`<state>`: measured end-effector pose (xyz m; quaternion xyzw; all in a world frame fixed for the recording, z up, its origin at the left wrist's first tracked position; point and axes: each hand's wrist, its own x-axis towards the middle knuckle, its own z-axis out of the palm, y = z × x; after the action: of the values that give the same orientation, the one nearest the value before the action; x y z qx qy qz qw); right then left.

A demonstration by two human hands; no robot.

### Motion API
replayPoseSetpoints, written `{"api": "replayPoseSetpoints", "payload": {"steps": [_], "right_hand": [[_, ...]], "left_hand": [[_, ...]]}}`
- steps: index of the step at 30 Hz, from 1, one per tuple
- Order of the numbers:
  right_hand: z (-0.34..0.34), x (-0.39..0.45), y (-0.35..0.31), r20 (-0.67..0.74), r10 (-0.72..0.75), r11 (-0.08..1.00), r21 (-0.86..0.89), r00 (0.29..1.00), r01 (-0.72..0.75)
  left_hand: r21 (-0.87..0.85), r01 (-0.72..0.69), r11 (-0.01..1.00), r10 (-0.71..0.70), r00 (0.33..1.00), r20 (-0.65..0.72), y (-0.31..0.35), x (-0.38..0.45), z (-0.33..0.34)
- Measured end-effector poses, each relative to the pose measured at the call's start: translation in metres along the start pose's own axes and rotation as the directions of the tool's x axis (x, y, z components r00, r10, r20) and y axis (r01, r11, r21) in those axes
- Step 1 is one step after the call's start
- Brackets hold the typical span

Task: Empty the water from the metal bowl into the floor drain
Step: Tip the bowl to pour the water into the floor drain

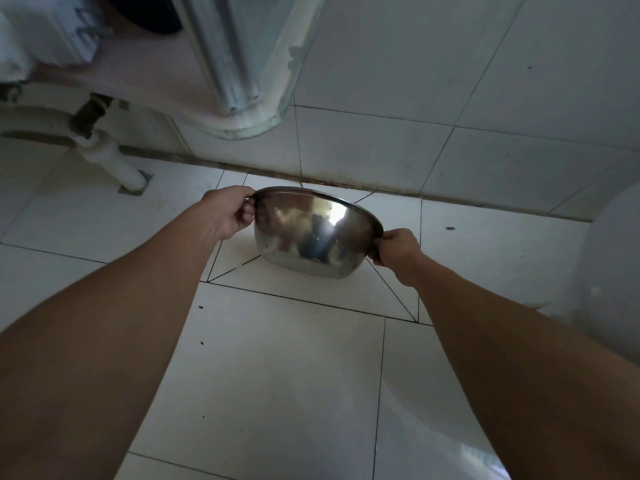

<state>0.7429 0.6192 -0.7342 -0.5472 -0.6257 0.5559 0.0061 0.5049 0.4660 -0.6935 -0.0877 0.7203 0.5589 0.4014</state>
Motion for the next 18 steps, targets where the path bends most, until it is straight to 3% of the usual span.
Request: {"api": "replayPoseSetpoints", "payload": {"steps": [6,12,18], "right_hand": [[-0.001,-0.002,-0.003,-0.093,-0.052,0.998,0.026,0.994,0.055],[-0.002,-0.002,-0.006,-0.214,-0.117,0.992,-0.062,0.970,0.106],[-0.004,-0.001,-0.012,-0.291,-0.187,0.982,-0.080,0.938,0.171]], "left_hand": [[0.049,0.081,0.996,-0.083,0.995,0.049,0.002,-0.001,-0.001],[0.069,0.201,0.977,-0.206,0.977,0.064,0.002,-0.006,-0.001],[-0.038,0.233,0.972,-0.231,0.971,0.057,0.001,-0.011,0.003]]}}
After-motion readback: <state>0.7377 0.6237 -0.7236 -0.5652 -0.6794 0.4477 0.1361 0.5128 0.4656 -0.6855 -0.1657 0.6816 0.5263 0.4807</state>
